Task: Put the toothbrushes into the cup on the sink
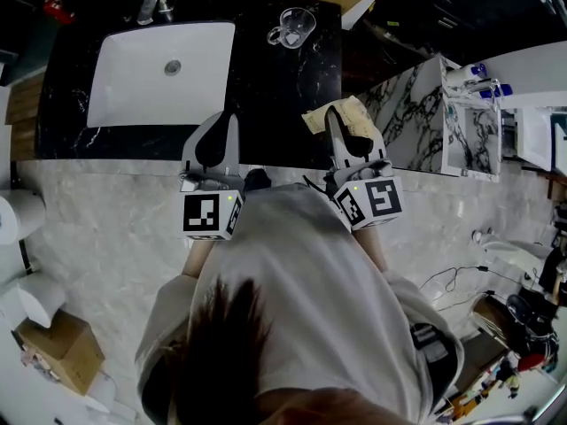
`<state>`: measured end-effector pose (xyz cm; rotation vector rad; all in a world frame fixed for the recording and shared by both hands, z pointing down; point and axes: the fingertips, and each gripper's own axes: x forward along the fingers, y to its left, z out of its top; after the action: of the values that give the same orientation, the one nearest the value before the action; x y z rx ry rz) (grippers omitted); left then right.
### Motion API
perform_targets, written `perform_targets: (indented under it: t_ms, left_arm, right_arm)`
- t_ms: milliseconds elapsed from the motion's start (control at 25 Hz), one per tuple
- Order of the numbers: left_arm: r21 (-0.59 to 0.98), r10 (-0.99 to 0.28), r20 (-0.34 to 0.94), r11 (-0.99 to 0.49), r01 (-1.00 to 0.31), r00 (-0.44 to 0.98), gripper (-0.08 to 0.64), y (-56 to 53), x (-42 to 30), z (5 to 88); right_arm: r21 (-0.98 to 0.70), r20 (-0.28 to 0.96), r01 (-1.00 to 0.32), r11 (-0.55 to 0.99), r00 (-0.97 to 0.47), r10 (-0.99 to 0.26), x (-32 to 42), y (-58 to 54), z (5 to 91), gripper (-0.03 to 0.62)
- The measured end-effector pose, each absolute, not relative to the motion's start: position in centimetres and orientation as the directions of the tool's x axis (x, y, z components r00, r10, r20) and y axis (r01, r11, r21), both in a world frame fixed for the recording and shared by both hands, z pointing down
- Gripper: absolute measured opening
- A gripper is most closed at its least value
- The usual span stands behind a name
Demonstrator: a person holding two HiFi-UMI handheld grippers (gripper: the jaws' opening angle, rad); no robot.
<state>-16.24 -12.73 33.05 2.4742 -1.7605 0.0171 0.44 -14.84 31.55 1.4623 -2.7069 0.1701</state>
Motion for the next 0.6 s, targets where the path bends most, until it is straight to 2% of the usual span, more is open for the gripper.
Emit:
perform_targets:
  t_ms: [600]
  left_arm:
    - [0.11, -0.901, 0.054, -0.423, -0.9, 0.43, 0.025, -18.1, -18.0, 33.9]
  right_arm:
    - [-0.038, 0.092, -0.901, 0.433, -0.435, -0.896, -0.9, -18.4, 31.0, 0.054]
